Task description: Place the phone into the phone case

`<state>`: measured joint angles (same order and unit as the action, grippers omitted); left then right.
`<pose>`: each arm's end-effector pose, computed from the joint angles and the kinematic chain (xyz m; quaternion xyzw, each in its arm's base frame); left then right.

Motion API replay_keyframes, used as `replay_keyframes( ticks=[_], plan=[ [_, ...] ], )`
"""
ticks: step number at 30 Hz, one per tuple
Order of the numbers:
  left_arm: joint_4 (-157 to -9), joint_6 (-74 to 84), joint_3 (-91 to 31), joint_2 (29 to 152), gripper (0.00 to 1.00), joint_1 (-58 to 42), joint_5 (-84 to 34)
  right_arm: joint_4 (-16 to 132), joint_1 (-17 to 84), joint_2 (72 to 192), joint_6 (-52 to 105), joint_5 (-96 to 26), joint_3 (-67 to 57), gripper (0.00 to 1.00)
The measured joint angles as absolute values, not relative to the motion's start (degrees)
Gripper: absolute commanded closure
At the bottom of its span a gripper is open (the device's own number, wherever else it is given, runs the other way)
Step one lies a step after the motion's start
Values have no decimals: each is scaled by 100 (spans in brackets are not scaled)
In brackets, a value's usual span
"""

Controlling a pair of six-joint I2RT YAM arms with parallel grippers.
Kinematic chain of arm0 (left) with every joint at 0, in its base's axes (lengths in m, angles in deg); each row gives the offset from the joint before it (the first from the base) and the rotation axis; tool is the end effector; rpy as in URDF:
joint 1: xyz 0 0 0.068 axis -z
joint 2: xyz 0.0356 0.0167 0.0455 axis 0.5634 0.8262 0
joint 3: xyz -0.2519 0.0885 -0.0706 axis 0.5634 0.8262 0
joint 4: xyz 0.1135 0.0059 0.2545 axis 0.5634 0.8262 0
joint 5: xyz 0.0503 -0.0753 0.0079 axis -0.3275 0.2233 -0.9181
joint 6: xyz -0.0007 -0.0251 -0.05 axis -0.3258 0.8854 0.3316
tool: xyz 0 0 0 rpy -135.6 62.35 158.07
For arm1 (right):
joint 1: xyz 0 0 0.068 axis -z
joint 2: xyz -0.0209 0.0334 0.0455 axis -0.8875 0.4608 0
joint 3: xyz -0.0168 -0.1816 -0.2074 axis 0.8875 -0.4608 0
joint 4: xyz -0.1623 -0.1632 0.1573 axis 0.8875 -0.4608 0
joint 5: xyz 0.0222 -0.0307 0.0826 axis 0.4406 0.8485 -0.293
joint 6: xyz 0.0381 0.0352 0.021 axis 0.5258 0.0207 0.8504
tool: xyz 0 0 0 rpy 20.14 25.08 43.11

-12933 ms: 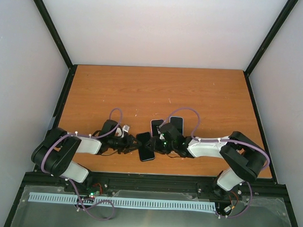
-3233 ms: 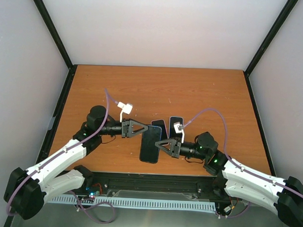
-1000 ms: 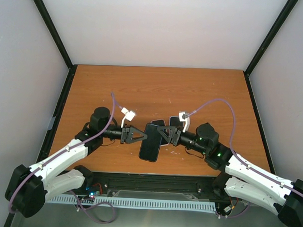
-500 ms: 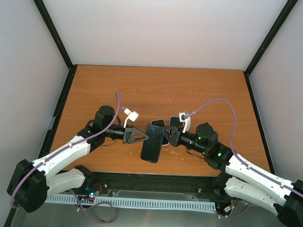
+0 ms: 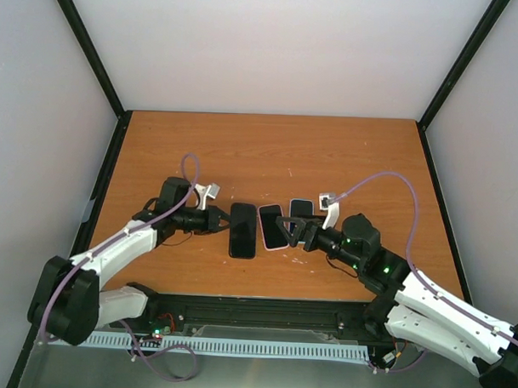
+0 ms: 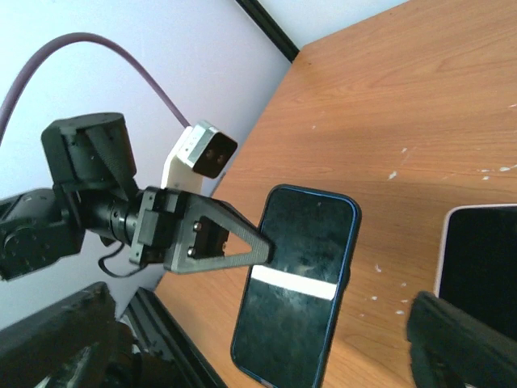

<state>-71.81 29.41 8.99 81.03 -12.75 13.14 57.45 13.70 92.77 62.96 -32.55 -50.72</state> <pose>0.2128 -0.1140 0.2001 0.0530 0.8521 -0.4965 0.1568 0.1291 0.1536 0.2710 -0.0680 0.7798 0.4722 0.4053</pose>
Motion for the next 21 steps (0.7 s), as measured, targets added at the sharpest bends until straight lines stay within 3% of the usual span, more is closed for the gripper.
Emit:
replay_keyframes(
  ticks=[11, 17, 21],
  plan=[
    [-7057, 2869, 521, 9762, 96, -2326, 1019, 5118, 1370, 8796, 6425, -2933, -5229, 0],
    [-7343, 2873, 215, 10481, 89, -2556, 1067, 5032, 1372, 8766, 6482, -2887, -5229, 0],
    [-7411, 2887, 202, 10789, 77, -2593, 1063, 4995, 1372, 8761, 6523, -2842, -5229, 0]
  ],
)
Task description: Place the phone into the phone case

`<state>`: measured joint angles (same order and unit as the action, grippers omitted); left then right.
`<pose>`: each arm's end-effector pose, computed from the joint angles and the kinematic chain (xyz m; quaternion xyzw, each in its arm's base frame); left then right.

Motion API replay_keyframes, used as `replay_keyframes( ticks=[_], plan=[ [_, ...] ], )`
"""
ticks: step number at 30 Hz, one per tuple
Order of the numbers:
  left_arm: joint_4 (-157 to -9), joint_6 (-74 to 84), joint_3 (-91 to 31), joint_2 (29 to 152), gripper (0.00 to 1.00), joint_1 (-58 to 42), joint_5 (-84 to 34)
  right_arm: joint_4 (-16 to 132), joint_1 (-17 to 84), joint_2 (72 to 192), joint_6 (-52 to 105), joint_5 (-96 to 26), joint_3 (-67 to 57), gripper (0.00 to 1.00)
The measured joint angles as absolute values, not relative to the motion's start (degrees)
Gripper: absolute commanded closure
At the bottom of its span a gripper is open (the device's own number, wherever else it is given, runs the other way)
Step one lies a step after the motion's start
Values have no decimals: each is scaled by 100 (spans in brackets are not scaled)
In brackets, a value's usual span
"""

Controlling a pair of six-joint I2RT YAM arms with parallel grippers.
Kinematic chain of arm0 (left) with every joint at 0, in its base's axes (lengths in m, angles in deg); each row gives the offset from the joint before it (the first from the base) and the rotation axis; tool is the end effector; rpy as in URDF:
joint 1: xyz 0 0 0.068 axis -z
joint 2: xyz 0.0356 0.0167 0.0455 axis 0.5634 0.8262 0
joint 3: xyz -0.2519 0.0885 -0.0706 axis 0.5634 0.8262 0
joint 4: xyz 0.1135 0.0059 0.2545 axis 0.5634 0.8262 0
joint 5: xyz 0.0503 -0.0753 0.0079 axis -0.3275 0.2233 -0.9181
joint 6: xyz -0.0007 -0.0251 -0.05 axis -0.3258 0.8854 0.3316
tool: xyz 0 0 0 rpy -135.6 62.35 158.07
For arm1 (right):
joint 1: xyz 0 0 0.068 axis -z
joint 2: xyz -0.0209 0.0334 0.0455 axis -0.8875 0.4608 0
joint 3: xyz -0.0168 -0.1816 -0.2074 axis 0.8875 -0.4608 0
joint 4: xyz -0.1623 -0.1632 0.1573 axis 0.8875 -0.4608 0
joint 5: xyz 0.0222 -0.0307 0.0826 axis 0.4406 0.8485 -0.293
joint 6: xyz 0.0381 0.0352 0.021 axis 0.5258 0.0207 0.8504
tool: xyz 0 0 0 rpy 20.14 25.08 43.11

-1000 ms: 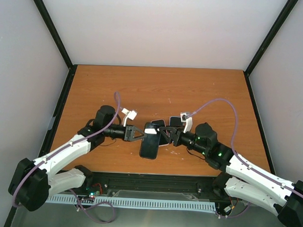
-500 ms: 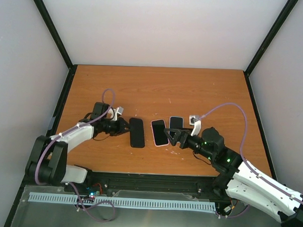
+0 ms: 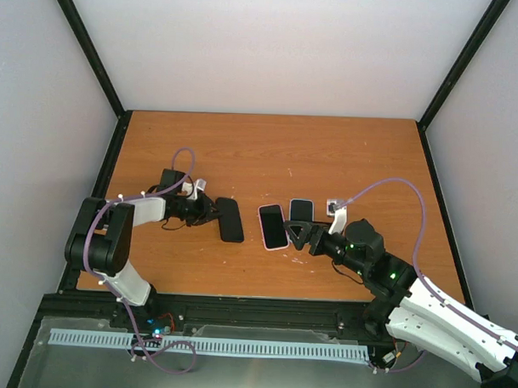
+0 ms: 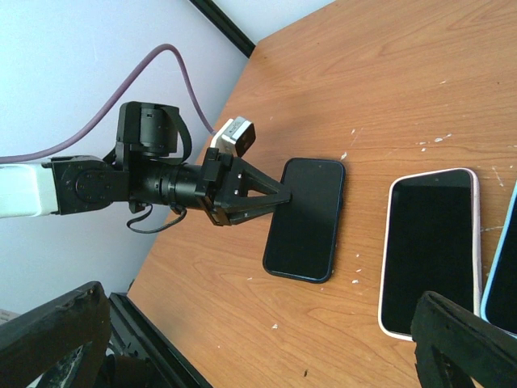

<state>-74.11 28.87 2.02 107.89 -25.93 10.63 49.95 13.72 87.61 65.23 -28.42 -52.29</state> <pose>0.2858 -0.0690 0.1216 -0.1147 0.8924 -0.4263 0.0937 0.1195 0.1383 0.2618 -0.0304 0.8032 0.4417 0.3985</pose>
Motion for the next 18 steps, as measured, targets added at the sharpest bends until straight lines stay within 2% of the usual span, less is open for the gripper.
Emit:
replay_keyframes(
  ticks=[8, 11, 15, 18],
  plan=[
    [-7354, 2884, 206, 10842, 50, -2593, 875, 4840, 1372, 8722, 6534, -2715, -5231, 0],
    [-7310, 2876, 226, 10730, 37, -2593, 754, 4792, 1372, 8724, 6554, -2662, -5231, 0],
    [-7201, 2884, 279, 10457, 28, -2593, 588, 4761, 1372, 8735, 6576, -2605, -5231, 0],
    [-7028, 2873, 324, 10123, 2, -2593, 433, 4722, 1372, 8751, 6573, -2492, -5231, 0]
  ],
)
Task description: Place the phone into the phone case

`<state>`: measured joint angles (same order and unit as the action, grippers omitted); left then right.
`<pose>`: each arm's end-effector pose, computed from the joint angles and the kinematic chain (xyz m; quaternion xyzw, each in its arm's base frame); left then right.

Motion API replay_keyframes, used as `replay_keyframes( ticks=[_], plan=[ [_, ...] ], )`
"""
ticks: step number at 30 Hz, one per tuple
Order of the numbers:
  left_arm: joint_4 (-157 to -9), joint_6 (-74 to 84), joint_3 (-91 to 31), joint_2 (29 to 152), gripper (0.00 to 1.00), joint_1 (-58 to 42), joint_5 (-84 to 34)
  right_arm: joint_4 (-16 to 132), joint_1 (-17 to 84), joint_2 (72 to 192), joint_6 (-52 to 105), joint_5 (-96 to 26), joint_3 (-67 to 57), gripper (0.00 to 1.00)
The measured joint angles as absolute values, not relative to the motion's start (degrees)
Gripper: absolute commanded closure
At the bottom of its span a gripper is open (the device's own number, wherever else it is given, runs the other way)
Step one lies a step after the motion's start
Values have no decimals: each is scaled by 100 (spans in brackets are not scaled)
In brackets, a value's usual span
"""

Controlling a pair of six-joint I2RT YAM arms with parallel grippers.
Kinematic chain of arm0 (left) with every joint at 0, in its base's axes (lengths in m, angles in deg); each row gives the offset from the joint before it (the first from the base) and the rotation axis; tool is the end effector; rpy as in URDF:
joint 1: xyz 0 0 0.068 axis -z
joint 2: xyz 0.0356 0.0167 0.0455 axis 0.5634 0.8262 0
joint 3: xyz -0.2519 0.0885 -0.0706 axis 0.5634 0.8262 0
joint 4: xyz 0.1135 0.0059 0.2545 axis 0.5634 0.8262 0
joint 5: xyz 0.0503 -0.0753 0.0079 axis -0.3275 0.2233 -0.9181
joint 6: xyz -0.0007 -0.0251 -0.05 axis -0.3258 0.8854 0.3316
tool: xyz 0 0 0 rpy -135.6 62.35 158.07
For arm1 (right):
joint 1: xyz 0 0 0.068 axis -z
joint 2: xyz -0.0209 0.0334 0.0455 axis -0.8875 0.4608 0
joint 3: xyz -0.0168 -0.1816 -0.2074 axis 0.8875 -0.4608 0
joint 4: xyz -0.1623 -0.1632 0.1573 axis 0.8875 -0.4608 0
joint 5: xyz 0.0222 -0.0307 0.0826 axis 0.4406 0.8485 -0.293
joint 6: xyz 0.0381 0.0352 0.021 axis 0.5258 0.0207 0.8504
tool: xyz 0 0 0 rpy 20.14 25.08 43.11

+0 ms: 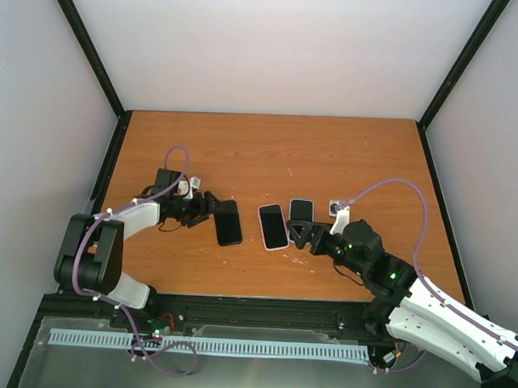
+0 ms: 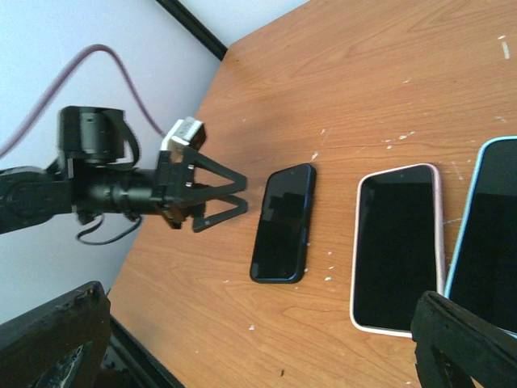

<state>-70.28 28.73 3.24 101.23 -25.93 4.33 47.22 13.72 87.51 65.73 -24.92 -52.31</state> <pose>0.2745 -0.0641 0.1409 -0.1262 0.9047 -0.3856 0.1299 0.1200 0.1352 0.2569 -0.0094 0.8172 0.4128 0.4021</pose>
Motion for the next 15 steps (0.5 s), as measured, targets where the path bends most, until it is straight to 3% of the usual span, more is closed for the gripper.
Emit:
replay_keyframes(
  ticks=[15],
  plan=[
    [-6110, 2550, 265, 7592, 1, -2593, -52, 3496, 1372, 8941, 6418, -1427, -4480, 0]
  ],
)
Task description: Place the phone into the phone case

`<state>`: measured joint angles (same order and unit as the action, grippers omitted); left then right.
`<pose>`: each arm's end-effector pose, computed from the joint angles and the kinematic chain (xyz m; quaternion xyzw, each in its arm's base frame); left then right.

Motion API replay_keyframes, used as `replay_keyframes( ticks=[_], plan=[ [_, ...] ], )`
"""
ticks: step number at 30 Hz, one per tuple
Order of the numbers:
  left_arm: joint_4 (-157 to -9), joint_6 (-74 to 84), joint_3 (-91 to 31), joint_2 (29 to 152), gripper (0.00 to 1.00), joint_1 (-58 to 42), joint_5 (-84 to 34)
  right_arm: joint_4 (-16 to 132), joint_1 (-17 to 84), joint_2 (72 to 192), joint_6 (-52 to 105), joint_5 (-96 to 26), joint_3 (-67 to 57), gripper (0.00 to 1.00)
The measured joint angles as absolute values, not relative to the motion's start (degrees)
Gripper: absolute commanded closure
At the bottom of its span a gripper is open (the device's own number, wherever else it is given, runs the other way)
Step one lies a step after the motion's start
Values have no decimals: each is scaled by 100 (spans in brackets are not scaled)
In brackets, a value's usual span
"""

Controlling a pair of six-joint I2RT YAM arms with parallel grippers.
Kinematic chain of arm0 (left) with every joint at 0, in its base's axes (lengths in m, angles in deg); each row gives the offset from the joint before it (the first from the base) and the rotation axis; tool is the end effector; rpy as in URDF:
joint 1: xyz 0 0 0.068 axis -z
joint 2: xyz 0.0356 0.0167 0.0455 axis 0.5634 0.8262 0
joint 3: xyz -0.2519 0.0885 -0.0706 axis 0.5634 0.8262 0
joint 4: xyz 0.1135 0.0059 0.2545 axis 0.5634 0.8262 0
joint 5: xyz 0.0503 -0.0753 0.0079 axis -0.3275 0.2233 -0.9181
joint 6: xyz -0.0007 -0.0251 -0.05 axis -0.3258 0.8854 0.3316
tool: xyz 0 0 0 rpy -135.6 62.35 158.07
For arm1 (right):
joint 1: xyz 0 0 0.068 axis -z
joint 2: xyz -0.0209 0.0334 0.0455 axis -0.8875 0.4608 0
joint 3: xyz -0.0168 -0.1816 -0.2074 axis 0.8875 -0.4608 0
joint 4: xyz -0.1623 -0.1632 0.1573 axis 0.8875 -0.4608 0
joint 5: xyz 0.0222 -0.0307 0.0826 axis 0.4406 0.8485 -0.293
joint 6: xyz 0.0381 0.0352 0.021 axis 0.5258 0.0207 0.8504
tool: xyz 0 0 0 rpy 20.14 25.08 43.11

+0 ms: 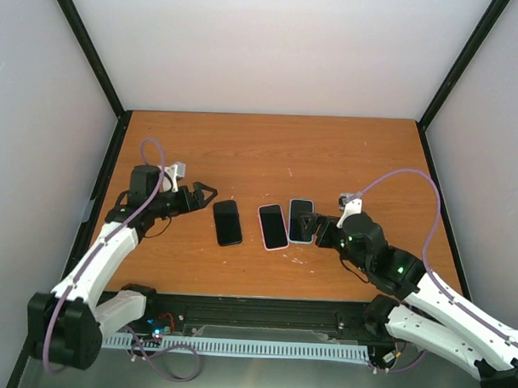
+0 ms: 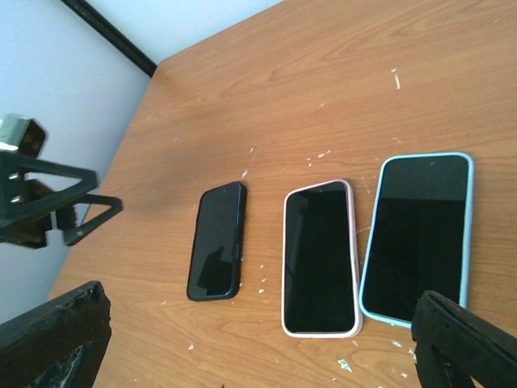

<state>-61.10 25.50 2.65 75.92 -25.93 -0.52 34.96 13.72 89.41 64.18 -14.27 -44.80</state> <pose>0.2311 -0.0550 0.2388 -0.0665 0.8778 -0.3789 0.2854 0.1227 0.1276 0.2785 0.0264 0.8457 0.3153 0.4298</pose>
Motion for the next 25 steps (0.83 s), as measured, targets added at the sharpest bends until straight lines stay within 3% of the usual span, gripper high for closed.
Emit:
replay_keyframes(
  ticks=[10, 25],
  plan=[
    [-6062, 2412, 34, 6046, 1, -2593, 350, 2702, 1374, 9043, 6287, -1152, -3516, 0],
    [-6008, 2414, -30, 5675, 0, -2593, 748, 2359, 1374, 8816, 6339, -1117, -3240, 0]
  ],
)
